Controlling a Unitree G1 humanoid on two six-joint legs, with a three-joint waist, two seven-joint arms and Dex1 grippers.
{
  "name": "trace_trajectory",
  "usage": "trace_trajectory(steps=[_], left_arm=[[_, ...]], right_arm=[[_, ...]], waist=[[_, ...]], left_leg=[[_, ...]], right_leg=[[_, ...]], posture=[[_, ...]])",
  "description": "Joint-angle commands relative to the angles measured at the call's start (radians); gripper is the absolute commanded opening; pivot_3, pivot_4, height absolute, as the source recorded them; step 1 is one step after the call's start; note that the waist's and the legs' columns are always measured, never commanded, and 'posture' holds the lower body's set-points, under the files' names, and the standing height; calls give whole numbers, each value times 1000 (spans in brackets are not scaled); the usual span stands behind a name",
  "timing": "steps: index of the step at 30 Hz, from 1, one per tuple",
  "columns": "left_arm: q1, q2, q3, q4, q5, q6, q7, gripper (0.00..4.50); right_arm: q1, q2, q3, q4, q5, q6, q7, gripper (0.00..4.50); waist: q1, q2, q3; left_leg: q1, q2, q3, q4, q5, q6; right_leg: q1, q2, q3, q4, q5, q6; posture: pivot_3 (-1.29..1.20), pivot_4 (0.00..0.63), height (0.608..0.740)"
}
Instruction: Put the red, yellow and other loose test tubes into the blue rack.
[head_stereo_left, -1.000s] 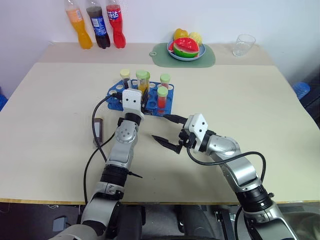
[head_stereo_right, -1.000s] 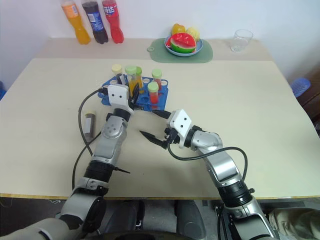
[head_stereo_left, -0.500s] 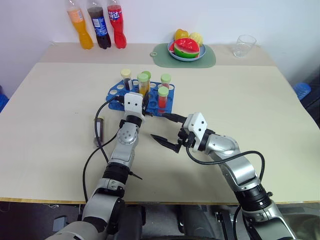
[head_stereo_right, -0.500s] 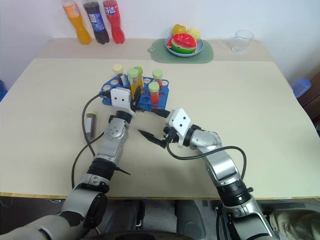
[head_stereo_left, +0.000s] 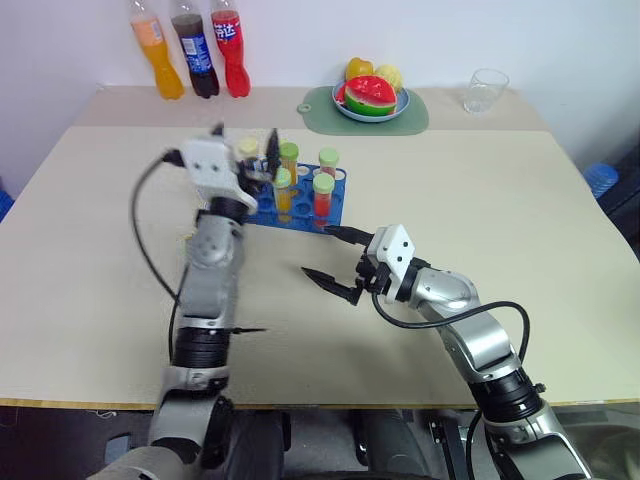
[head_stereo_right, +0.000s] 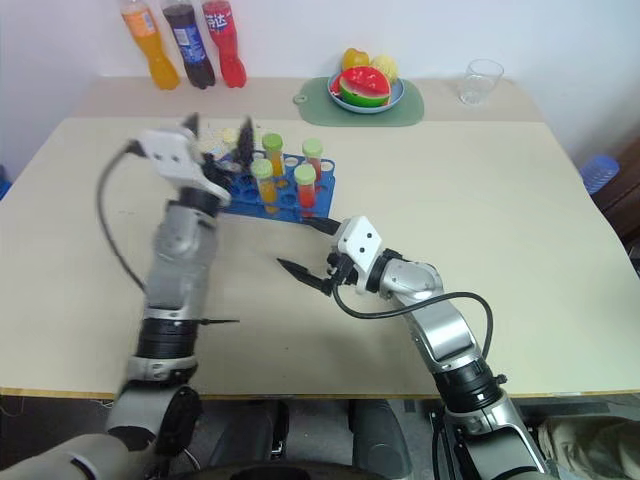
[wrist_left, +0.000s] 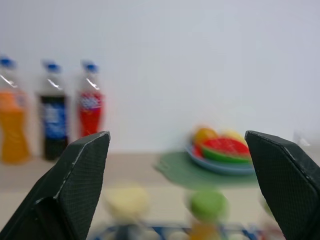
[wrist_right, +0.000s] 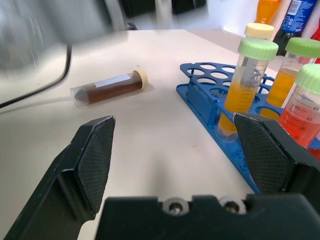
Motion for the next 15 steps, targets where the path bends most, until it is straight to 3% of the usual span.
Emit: trace_trajectory(steps=[1, 4, 8, 11, 15], left_arm=[[-56, 168, 129, -183, -133, 515, 19, 4451], [-37, 330, 165, -229, -178, 919, -7, 4451], [-51, 386, 214, -275, -227, 1317, -37, 4451], [-27, 437, 206, -202, -324, 1361, -22, 4451], [-24, 581, 65, -31, -511, 1361, 76, 4451]], right_arm=[[-13, 1, -18, -28, 16, -9, 11, 4192], [-25, 2, -15, -9, 18, -16, 28, 4192], [-45, 2, -9, 7, 24, -16, 59, 4192], [-65, 1, -5, 8, 34, -7, 88, 4192], [-74, 4, 1, 5, 33, -5, 107, 4192]], waist=[[-4, 0, 0], [-10, 0, 0], [-7, -1, 1], [-4, -1, 1], [-4, -1, 1]], left_leg=[[0, 0, 0, 0, 0, 0], [2, 1, -1, -1, 0, 0], [2, 1, -1, -1, 0, 0], [2, 1, -1, -1, 0, 0], [4, 2, -2, -2, 0, -1]], right_leg=[[0, 0, 0, 0, 0, 0], [0, 1, 0, 0, 0, 0], [1, 1, 0, 0, 0, 0], [1, 1, 0, 0, 0, 0], [0, 1, 1, 1, 0, 0]], posture=[[0, 150, 734], [0, 150, 734], [0, 150, 734], [0, 150, 734], [0, 150, 734]])
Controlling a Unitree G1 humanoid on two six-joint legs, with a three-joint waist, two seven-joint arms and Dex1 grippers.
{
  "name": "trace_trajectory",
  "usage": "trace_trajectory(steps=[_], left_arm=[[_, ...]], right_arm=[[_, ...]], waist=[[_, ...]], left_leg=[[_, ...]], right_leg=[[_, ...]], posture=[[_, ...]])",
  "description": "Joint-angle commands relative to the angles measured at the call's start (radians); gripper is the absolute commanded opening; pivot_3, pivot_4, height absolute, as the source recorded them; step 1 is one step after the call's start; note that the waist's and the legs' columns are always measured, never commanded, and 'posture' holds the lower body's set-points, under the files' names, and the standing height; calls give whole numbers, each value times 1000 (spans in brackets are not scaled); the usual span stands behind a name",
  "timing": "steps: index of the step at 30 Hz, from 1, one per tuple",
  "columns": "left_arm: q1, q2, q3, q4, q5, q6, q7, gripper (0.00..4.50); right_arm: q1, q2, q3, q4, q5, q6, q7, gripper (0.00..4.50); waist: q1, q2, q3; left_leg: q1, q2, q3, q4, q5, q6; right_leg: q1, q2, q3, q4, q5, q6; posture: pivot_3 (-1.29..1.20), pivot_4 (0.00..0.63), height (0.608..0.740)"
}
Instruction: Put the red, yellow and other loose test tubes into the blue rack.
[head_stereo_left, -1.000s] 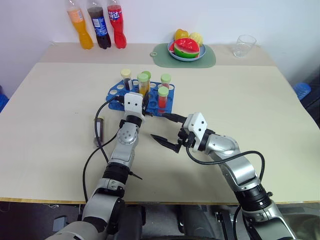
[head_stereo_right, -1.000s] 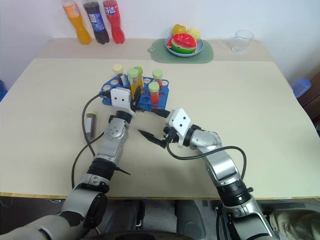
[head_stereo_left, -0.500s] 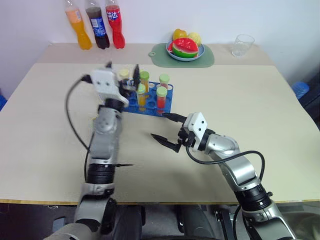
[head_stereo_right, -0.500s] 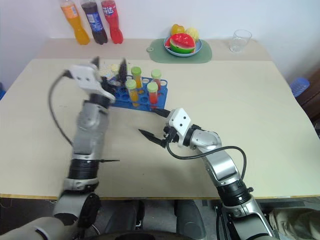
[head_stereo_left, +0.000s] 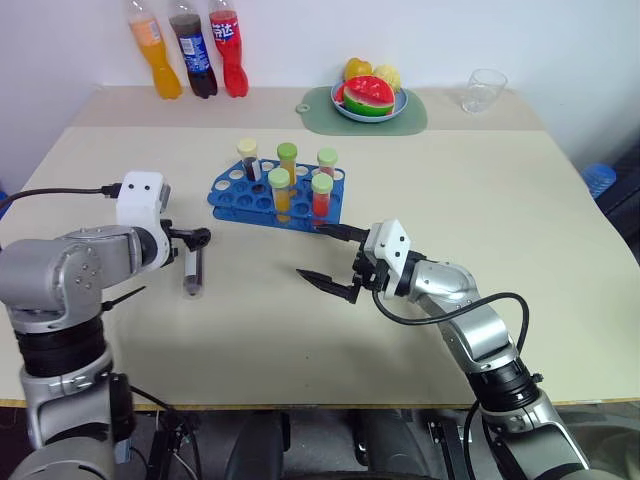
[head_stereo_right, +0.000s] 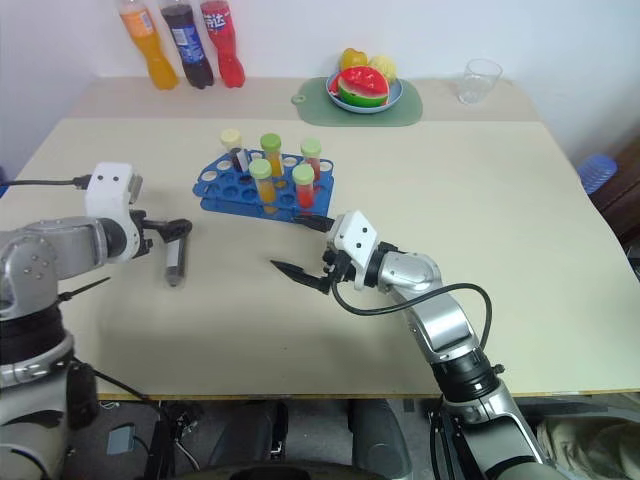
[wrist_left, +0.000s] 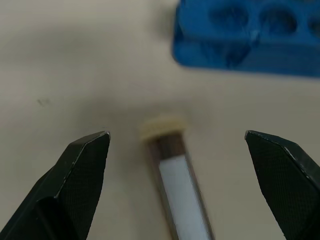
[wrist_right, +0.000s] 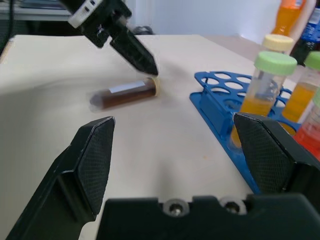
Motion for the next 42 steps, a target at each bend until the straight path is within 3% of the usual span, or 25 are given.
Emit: trace_trajectory(steps=[1, 7, 8, 10, 16, 18, 20, 22, 28, 32, 36, 42], left_arm=[[-11, 81, -90, 107, -156, 9, 104, 4451], [-74, 62, -125, 290, -357, 9, 318, 4451], [-82, 43, -114, 317, -380, 9, 358, 4212], [-93, 21, -101, 344, -402, 9, 423, 3610], [-113, -12, -28, 313, -402, 9, 567, 821], [-107, -15, -14, 227, -315, -78, 572, 804], [-49, 74, -160, 56, -39, -462, 493, 804], [7, 72, -206, -43, 125, -745, 429, 804], [59, -209, -313, 6, 310, -1345, 191, 804], [45, -375, -362, 292, 491, -1666, 222, 804], [19, -471, -330, 484, 552, -1862, 225, 804], [7, -512, -295, 621, 616, -1934, 236, 804]], right_arm=[[-13, 6, 0, -22, 20, -4, 15, 4192], [12, 9, 2, -53, 11, 7, 2, 4192], [18, 9, 3, -61, 10, 10, -2, 4192], [28, 7, 4, -74, 7, 16, -8, 4192], [44, 0, 0, -93, 6, 29, -15, 4192], [45, -2, 0, -95, 7, 31, -15, 4192], [41, -2, 1, -87, 7, 29, -12, 4192], [37, 1, 4, -77, 7, 26, -9, 4192], [19, 20, 13, -42, 4, 18, -6, 4192], [6, 28, 18, -27, -2, 10, -8, 4192], [6, 23, 11, -28, -9, 3, -15, 4192], [28, 8, -7, -48, -14, 4, -39, 4192]], waist=[[2, 0, 0], [11, 0, 0], [11, 0, 0], [12, 1, 0], [6, 1, -1], [5, 1, 0], [2, 0, 0], [5, 0, 0], [38, 1, -1], [26, 1, -1], [12, 0, -1], [10, 0, -1]], left_leg=[[0, 0, 0, 0, 0, 0], [0, -1, 0, 0, 0, 0], [0, -1, 0, 0, 0, 0], [0, -2, 0, 0, 0, 0], [1, -2, 0, 0, 0, -1], [1, -2, 0, 0, 1, -1], [0, -2, 1, 0, 1, -2], [-1, -1, 4, -2, 5, -10], [-3, -4, 5, 1, 4, -8], [-3, -3, 5, 1, 2, -4], [-3, -3, 5, 1, 0, 0], [-3, -3, 5, 1, 0, 1]], right_leg=[[0, 0, 0, 0, 0, 0], [0, -2, 0, 0, 0, 0], [0, -2, 0, 0, 0, 0], [0, -3, 0, 0, 0, 0], [1, -3, 0, 1, 0, 0], [1, -2, 0, 1, 0, 0], [0, -2, 0, 1, 0, 0], [-2, -2, 0, -1, 0, 0], [1, -4, 0, -4, 0, 0], [0, -3, 0, -4, 0, 0], [0, -3, 0, -3, 0, 0], [0, -3, 0, -2, 0, 0]], posture=[[0, 150, 734], [0, 150, 734], [0, 150, 734], [0, 150, 734], [0, 150, 734], [0, 150, 734], [0, 150, 734], [0, 150, 734], [0, 150, 734], [0, 150, 734], [0, 150, 734], [0, 150, 734]])
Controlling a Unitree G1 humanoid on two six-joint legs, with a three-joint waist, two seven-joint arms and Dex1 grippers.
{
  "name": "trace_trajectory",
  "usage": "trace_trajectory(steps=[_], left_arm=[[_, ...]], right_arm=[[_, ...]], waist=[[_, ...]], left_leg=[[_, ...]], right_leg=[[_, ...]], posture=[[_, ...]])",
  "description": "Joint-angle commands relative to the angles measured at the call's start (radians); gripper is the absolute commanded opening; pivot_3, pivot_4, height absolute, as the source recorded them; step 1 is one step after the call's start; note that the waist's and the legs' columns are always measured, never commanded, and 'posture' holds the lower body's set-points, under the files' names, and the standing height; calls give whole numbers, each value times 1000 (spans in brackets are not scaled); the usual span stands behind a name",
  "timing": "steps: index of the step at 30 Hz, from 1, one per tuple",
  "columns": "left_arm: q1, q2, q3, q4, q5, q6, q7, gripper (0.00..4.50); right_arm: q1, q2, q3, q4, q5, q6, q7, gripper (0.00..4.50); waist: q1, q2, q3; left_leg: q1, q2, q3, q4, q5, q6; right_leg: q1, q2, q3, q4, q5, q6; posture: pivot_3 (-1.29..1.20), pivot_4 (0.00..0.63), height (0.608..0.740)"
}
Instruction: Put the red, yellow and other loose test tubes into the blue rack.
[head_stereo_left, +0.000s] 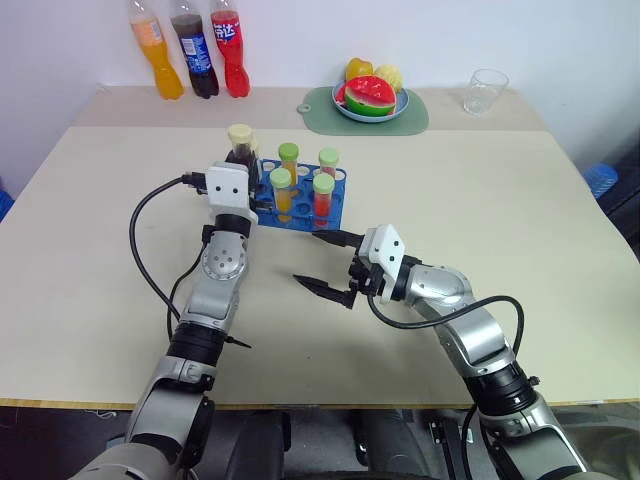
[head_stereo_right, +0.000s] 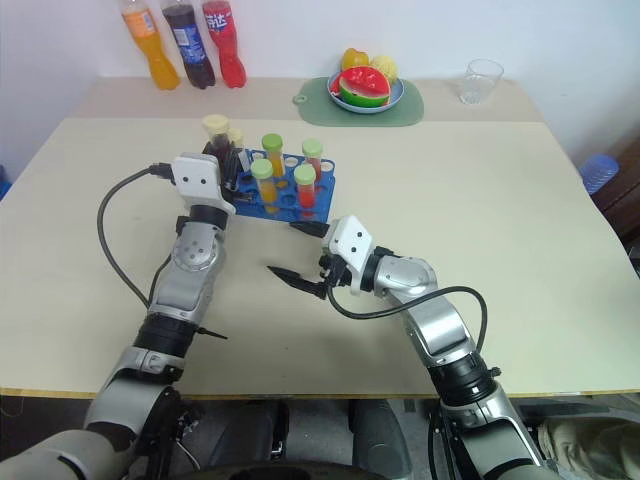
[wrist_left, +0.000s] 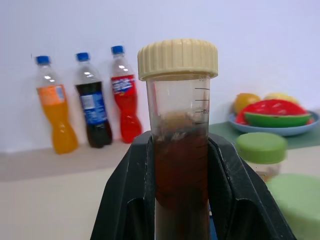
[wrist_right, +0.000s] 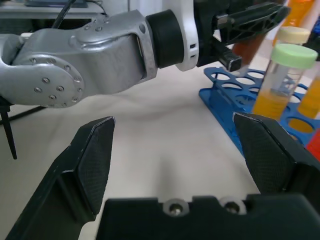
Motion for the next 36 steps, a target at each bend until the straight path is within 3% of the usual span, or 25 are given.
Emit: trace_trajectory(steps=[1, 26, 29, 35, 36], left_arm=[[-26, -8, 37, 37, 38, -66, 5, 804], [-122, -103, 141, 345, 41, -232, -5, 804], [-118, -109, 148, 353, 3, -242, -70, 804], [-61, -114, 181, 193, -45, -222, -90, 3750], [-47, -116, 183, 147, -57, -205, -100, 3750]], right_arm=[[7, -2, -21, -39, 1, -18, -16, 4192], [21, 7, -10, -54, 9, -3, -56, 4192], [20, 7, -10, -56, 10, 0, -57, 4192], [18, -11, -35, -74, 19, 6, -55, 4192], [16, -17, -47, -80, 26, 10, -53, 4192]], waist=[[1, 0, 0], [1, 0, 0], [1, 0, 0], [1, 0, 0], [0, 0, 0]], left_leg=[[0, 0, 0, 0, 0, 0], [0, 0, 0, 0, 0, 0], [0, 0, 0, 0, 0, 0], [0, 0, 0, 0, 0, 0], [0, 0, 0, 0, 0, 0]], right_leg=[[0, 0, 0, 0, 0, 0], [0, 0, 0, 0, 0, 0], [0, 0, 0, 0, 0, 0], [0, 0, 0, 0, 0, 0], [0, 0, 0, 0, 0, 0]], posture=[[0, 150, 734], [0, 150, 734], [0, 150, 734], [0, 150, 734], [0, 150, 734]])
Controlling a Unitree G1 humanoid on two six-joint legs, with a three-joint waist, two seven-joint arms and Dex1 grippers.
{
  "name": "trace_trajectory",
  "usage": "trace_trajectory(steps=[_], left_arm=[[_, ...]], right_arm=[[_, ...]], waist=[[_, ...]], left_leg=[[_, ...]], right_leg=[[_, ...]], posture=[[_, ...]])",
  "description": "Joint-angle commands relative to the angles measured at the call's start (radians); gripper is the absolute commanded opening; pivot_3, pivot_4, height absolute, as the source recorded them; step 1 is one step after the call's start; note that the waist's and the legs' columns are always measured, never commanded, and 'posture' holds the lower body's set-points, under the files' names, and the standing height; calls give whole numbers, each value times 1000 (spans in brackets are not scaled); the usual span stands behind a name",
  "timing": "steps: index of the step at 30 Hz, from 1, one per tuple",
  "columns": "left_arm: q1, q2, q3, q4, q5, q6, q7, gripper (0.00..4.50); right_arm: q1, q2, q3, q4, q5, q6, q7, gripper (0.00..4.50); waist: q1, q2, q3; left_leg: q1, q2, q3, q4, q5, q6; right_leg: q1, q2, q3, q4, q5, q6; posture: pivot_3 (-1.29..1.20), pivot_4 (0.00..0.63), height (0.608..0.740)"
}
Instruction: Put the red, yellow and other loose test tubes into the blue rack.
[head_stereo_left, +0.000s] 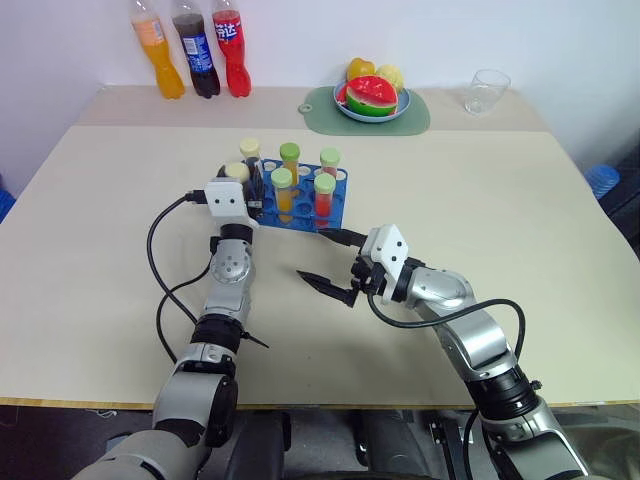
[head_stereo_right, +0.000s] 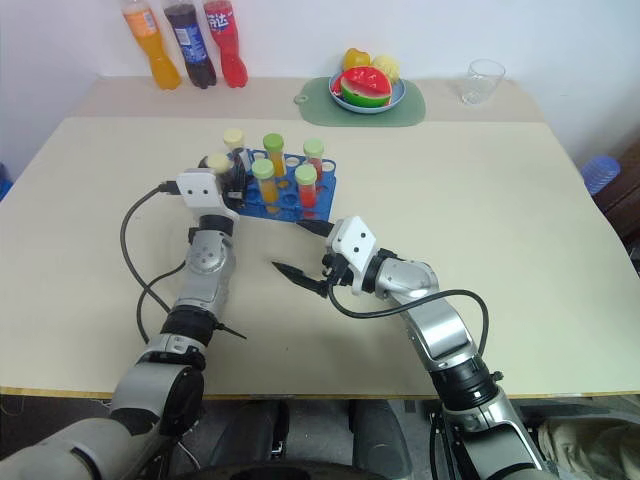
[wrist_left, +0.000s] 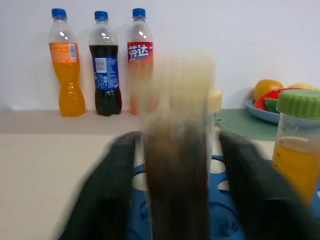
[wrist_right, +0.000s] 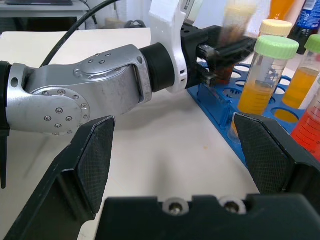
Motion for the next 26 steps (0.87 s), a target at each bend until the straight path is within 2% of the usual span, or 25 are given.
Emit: trace_trajectory(steps=[1, 2, 4, 7, 9, 13, 15, 19, 26], left_arm=[[50, 6, 21, -224, -61, 40, -46, 3750], [78, 15, 18, -301, -82, 73, -71, 3750], [175, 81, 28, -529, -187, 192, -172, 3750], [280, 173, 45, -768, -308, 388, -250, 3750], [383, 321, 93, -911, -407, 566, -345, 3750], [591, 575, 236, -1009, -518, 744, -544, 3750], [673, 642, 284, -1024, -540, 782, -618, 3750], [771, 693, 349, -1023, -561, 834, -691, 3750], [783, 657, 339, -1018, -521, 837, -695, 3750]], right_arm=[[-10, -21, -57, -69, 33, 11, 1, 4192], [-15, -34, -75, -74, 42, 17, 7, 4192], [-37, -69, -123, -85, 61, 43, 14, 4192], [-35, -138, -197, -92, 109, 70, 47, 4192], [-19, -212, -278, -81, 150, 107, 72, 4192], [27, -360, -409, 19, 183, 184, 118, 4192], [45, -416, -448, 84, 189, 205, 141, 4192], [88, -466, -501, 153, 193, 188, 176, 4192], [154, -478, -501, 156, 174, 146, 193, 4192]], waist=[[-1, 0, 0], [0, 0, 0], [-6, 0, 0], [-5, 0, 0], [-4, 0, 0], [-3, 1, 1], [0, 1, 1], [0, 1, 1], [-2, 1, 1]], left_leg=[[0, 0, 0, 0, 0, 0], [0, 0, 0, 0, 0, 0], [0, 0, 0, 0, 0, 0], [0, 2, 0, 0, 0, 0], [0, 2, -1, 0, 0, 0], [1, 2, 0, 0, -1, 1], [2, 3, 1, 0, -1, 2], [3, 3, 2, -1, -2, 3], [4, 4, 3, -1, -2, 3]], right_leg=[[0, 0, 0, 0, 0, 0], [0, 0, 0, 0, 0, 0], [0, 0, 0, 0, 0, 0], [0, 1, 0, 1, 0, 0], [0, 1, 0, 1, 0, 0], [1, 1, 0, 0, 0, 0], [2, 1, 0, 0, -1, -1], [3, 1, 1, -1, -1, -1], [3, 2, 1, 0, -1, -1]], posture=[[0, 150, 734], [0, 150, 734], [0, 150, 734], [0, 150, 734], [0, 150, 734], [0, 150, 734], [0, 150, 734], [0, 150, 734], [0, 150, 734]])
